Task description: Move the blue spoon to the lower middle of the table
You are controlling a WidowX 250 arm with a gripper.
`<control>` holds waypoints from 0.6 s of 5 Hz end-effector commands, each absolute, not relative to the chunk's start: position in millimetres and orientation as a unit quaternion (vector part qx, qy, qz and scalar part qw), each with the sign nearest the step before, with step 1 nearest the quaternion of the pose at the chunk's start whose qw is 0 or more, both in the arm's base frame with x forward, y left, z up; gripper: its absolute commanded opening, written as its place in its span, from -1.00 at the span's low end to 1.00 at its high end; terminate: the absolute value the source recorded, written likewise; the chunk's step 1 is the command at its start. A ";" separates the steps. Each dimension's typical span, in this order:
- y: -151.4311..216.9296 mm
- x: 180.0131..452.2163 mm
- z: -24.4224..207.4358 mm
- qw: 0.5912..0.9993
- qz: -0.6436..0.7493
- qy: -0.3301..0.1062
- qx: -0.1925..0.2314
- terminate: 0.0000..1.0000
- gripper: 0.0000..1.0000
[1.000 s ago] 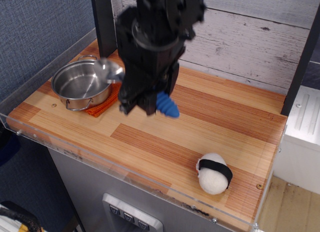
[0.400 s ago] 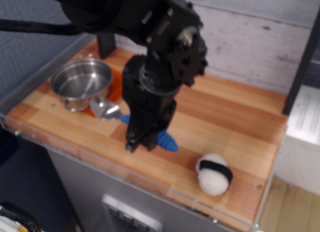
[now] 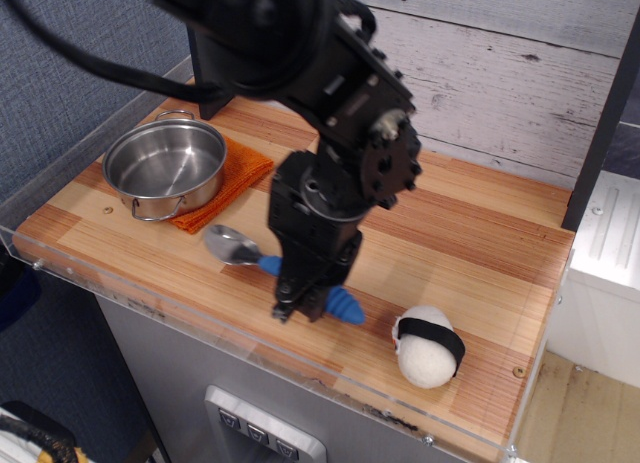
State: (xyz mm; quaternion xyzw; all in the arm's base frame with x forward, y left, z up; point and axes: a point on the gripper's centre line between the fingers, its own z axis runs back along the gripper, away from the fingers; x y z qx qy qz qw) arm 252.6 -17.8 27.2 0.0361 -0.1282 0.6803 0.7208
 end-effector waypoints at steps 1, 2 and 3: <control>-29.0 258.8 24.9 0.723 0.679 -0.122 0.038 -1.00 -1.00; -28.4 260.5 27.3 0.722 0.679 -0.127 0.034 -1.00 -1.00; -26.3 258.6 32.3 0.724 0.678 -0.127 0.016 -1.00 1.00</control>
